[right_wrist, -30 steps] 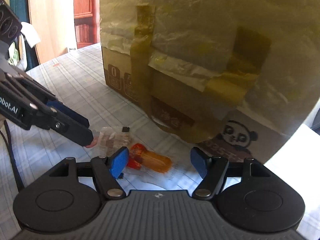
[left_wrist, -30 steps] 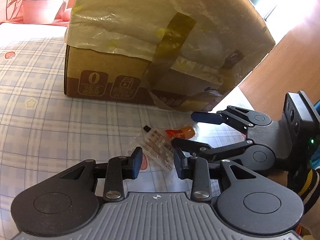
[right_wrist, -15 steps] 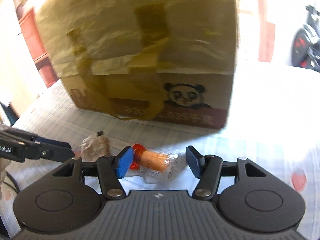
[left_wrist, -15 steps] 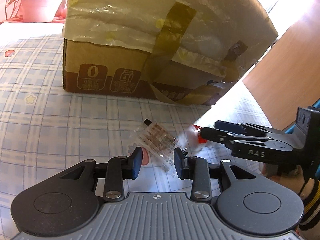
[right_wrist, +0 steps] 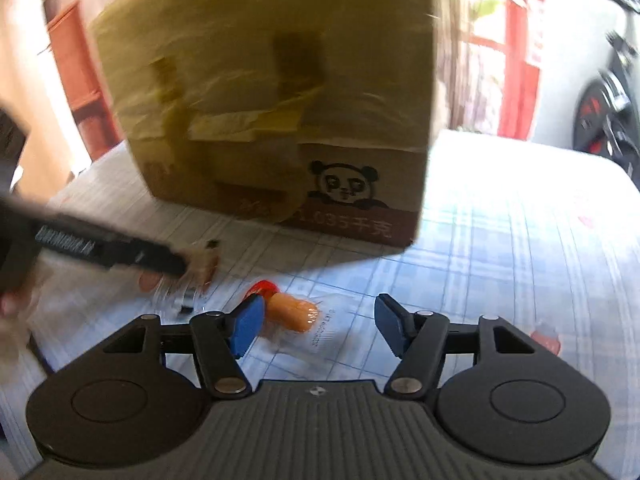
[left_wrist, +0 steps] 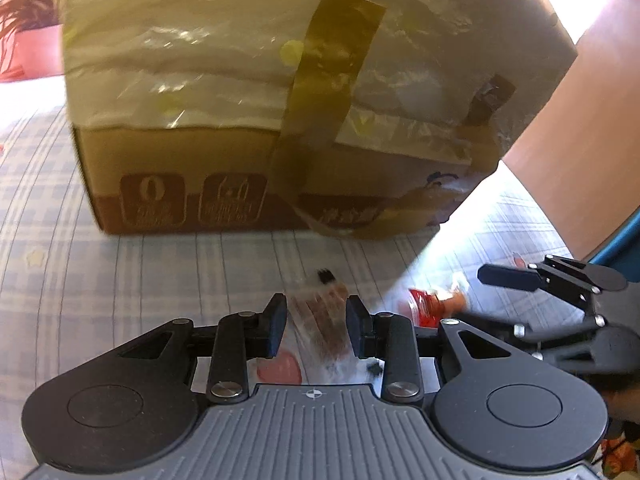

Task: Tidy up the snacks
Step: 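Close the left tool on the clear packet while the right tool grasps the sausage packet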

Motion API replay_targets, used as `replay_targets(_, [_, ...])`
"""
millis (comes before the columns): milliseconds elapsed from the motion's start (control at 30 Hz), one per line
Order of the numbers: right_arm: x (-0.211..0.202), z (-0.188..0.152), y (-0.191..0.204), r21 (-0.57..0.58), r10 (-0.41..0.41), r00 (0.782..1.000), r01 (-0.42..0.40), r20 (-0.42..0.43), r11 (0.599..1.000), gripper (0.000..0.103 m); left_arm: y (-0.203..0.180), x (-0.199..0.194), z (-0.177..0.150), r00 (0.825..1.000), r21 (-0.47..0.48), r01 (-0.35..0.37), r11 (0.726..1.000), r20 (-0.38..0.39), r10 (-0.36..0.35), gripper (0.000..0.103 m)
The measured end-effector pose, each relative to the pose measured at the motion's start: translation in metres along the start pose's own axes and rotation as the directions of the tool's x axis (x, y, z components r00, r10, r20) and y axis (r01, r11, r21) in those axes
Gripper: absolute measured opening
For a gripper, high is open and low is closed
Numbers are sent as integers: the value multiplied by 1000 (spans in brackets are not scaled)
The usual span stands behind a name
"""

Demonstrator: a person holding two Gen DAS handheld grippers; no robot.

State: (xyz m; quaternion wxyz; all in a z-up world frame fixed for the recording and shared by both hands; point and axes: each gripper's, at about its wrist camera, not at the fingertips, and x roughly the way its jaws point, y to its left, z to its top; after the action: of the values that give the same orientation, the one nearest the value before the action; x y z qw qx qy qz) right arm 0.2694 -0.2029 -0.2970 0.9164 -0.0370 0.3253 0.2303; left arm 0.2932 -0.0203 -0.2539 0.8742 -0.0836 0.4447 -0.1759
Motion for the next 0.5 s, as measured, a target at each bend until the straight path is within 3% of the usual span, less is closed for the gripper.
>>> replay_targets(167, [9,2,17,-155,13,1000,-12,6,988,71,-2,7,7,1000,22,3,1000,3,-3,35])
replay_targets(333, [23,4,19,-211,34,999,-33,-2,977,72,-3,6,6,1000,15,14,1000,3,-14,35])
replay_targets(400, [29,4,17,-190,47,999,-49,-15,981,64,-3,3,4,1000,23,10,1000,1,-10,37])
replay_targets(500, [32,6,9,-113,26,1000,-28,-17,993,52,-8,-2,-1,1000,39,18,999,0,-18,50])
